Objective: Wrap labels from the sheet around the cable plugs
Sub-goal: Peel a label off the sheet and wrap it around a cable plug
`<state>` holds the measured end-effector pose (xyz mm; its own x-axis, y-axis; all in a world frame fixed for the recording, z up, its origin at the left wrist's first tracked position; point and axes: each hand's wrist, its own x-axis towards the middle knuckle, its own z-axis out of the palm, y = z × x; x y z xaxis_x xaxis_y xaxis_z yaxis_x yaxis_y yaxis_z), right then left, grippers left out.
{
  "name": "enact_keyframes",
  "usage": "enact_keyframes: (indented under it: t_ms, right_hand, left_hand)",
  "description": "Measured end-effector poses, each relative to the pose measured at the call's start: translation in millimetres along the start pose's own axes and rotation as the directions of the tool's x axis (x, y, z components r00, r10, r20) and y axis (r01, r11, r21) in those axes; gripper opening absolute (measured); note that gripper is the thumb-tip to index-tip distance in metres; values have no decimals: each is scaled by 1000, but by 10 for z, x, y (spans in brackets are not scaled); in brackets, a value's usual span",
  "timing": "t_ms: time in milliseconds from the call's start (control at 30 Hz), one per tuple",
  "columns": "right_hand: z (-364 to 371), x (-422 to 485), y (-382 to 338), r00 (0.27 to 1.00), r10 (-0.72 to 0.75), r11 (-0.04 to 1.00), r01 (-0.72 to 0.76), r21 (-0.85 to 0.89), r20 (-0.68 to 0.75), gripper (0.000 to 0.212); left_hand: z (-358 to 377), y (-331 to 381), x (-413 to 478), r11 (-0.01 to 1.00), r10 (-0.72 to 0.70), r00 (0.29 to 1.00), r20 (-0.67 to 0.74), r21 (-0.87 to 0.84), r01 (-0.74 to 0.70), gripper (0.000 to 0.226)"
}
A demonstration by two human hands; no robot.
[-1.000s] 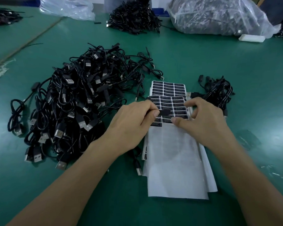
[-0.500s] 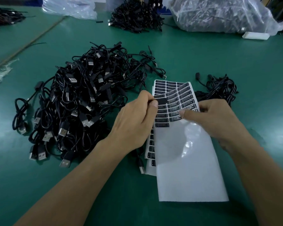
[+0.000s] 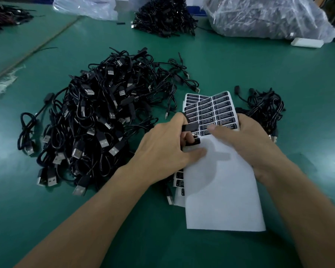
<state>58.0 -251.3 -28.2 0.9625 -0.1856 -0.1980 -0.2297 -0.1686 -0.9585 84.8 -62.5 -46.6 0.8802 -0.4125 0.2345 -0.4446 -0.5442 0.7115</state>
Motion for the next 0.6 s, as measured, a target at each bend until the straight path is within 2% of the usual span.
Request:
enact_keyframes:
  t_ms: [67,100,267,367,600]
  right_hand:
    - [18,-16,-4,999,7,1000,-6,-29,42,49]
    - [36,-25,-9,999,4,999,-2,-45,47,49]
    - [77,-25,0,1000,-4,999,4,-52,1,32]
    - [87,-24,-10,998,33,998,-35,-50,-45,32]
    - [115,-46,-14,999,31,999,-31,-8,-13,34]
  left_hand:
    - [-2,3,-4,1000,-3,1000,-2,-30,3,49]
    - [-3,2,-6,999,-4,1000,-6,-40,4,49]
    - [-9,1,-12,997,3,999,-32,-83,-5,47]
    - [-19,12,-14,994,4,999,-44,-105,-9,44]
    - [-25,36,-9,993,1,999,-36,-116,-5,38]
